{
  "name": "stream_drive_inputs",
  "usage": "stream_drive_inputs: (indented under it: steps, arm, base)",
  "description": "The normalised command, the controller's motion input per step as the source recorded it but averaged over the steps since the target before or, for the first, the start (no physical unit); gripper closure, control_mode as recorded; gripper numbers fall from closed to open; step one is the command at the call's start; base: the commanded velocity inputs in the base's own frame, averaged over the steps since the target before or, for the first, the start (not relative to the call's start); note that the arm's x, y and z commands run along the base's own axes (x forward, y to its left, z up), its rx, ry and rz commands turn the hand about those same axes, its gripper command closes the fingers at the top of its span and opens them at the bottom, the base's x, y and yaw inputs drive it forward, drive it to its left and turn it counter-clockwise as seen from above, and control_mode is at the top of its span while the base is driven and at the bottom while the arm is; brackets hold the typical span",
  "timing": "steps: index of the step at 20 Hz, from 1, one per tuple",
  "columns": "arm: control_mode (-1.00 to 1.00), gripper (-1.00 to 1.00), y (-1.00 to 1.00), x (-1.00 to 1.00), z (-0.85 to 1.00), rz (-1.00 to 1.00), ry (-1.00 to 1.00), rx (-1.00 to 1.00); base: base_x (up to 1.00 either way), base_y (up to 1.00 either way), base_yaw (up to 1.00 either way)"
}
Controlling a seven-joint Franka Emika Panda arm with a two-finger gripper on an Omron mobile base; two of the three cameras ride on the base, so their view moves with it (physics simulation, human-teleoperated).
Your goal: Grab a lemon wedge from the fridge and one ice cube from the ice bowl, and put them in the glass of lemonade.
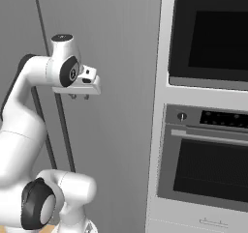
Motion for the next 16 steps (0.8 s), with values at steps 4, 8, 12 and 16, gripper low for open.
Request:
stream_drive_inputs:
  steps: [4, 8, 12, 16]
  arm:
    - [-1.0, -1.0, 0.0, -0.43, 0.0, 0.0, 0.0, 0.03]
    - [-1.0, -1.0, 0.01, -0.68, -0.12, 0.0, 0.1, 0.01]
    - [-1.0, -1.0, 0.08, -0.78, -0.3, 0.0, 0.04, 0.0]
    - [-1.0, -1.0, 0.2, -0.23, -0.07, 0.0, 0.0, 0.0]
  base:
    - [0.0, 0.0, 0.0]
    - [0.0, 0.0, 0.0]
    - [0.0, 0.0, 0.0]
    - [0.0, 0.0, 0.0]
